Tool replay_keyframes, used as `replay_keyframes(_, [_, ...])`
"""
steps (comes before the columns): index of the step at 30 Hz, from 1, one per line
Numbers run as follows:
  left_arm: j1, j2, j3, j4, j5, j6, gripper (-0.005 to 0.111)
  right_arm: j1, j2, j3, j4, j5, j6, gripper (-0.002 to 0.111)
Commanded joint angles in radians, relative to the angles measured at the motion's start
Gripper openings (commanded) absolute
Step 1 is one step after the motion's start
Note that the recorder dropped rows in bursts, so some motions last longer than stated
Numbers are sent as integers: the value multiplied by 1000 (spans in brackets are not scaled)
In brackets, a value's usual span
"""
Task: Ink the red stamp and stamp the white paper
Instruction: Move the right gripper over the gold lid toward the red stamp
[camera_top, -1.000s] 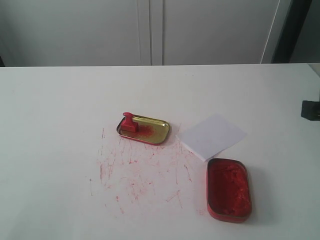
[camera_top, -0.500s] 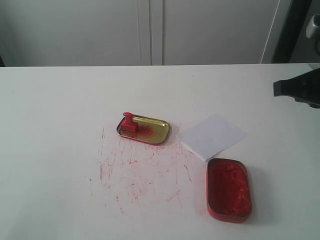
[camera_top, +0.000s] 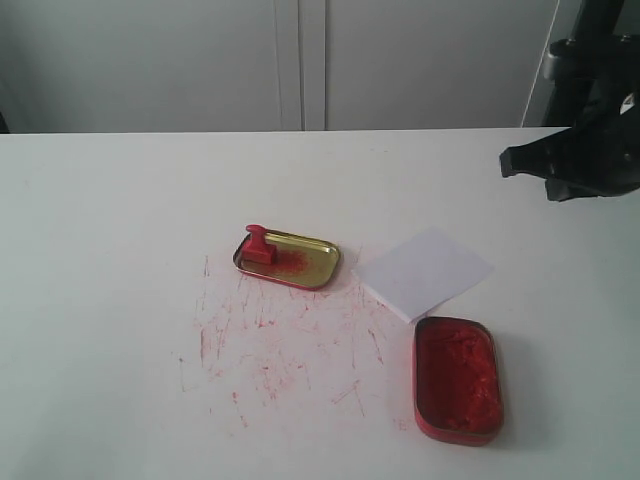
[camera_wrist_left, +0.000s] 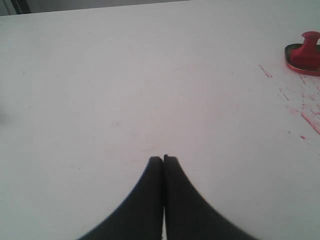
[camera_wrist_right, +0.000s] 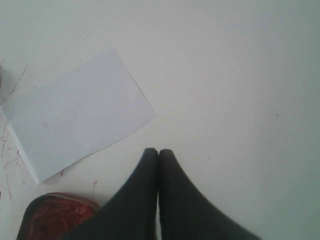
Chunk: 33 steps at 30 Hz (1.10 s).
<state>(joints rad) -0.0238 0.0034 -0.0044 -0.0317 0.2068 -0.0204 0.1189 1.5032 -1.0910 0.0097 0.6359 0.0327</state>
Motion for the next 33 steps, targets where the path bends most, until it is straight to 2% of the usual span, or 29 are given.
replay_keyframes(1, [1,-3,4,3,-4,-2,0,43,90,-84,2,44,-22,0])
replay_keyframes(14, [1,-3,4,3,-4,-2,0,185,384,-399,2,159,-22,0])
replay_keyframes(26, [1,-3,4,3,-4,-2,0,336,695,-826,2,311,-33,0])
replay_keyframes(33, [1,-3,4,3,-4,-2,0,422,804,-986,95,327,-152,0])
